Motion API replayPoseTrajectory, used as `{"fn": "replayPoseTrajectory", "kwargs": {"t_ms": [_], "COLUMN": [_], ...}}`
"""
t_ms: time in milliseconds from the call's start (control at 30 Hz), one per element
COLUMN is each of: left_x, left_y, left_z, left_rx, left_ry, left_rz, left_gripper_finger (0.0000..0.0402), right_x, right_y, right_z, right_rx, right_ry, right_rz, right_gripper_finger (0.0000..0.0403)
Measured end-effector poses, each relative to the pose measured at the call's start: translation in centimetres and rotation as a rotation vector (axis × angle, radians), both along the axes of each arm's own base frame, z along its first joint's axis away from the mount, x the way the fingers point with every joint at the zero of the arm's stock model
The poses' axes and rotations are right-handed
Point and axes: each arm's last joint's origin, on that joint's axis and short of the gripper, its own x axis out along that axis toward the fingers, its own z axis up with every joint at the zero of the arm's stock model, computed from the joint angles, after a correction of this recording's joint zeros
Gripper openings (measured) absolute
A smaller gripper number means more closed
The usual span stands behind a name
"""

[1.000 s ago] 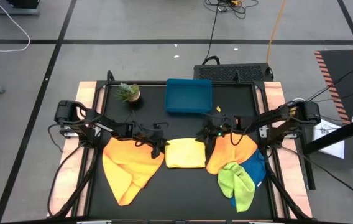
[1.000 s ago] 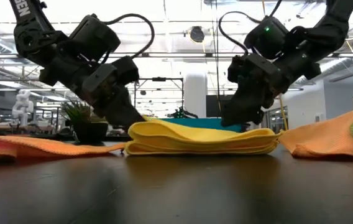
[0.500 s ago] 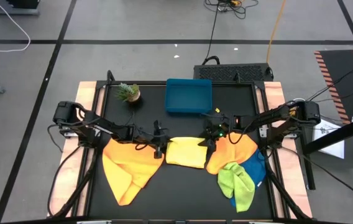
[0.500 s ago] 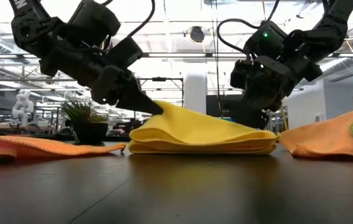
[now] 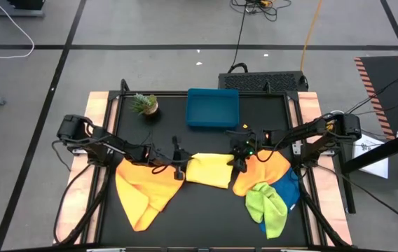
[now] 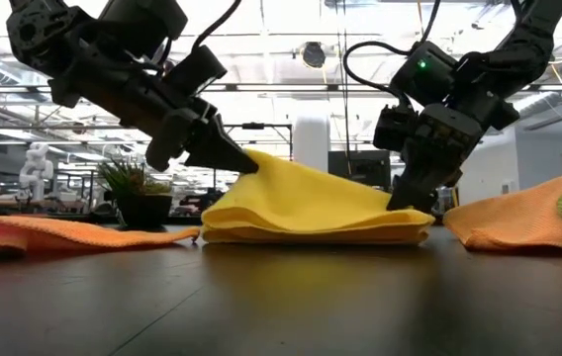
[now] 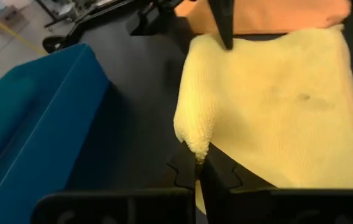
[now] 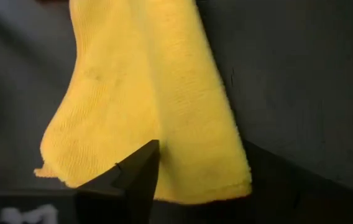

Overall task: Fold microfiber towels
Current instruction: Put the yellow microfiber cloth into the blue bin

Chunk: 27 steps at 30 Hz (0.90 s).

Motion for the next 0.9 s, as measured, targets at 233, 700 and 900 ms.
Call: {"fn": "replayPoseTrajectory", "kwargs": {"t_ms": [233,700,900], "left_x": [0.0,-0.1,-0.6], "left_y": [0.1,1.4,3.4], "left_z": [0.0,1.3,5.7], "left_rx": [-0.003,0.032,0.115], "left_ry": [-0.003,-0.060,-0.184], "left_rz": [0.019,0.139,0.234], "left_gripper_finger": [0.0010,0.0006,0.0013], "right_x": [0.0,-0.9,-2.5], "right_y": [0.0,-0.2,-1.2], "right_z": [0.0,5.2,8.8], "right_rx": [-0.001,-0.079,-0.252], "right_ry": [-0.007,-0.240,-0.399], "right_rz": [0.001,-0.047,-0.184], "right_gripper_finger": [0.0105,0.0004,0.0003]}}
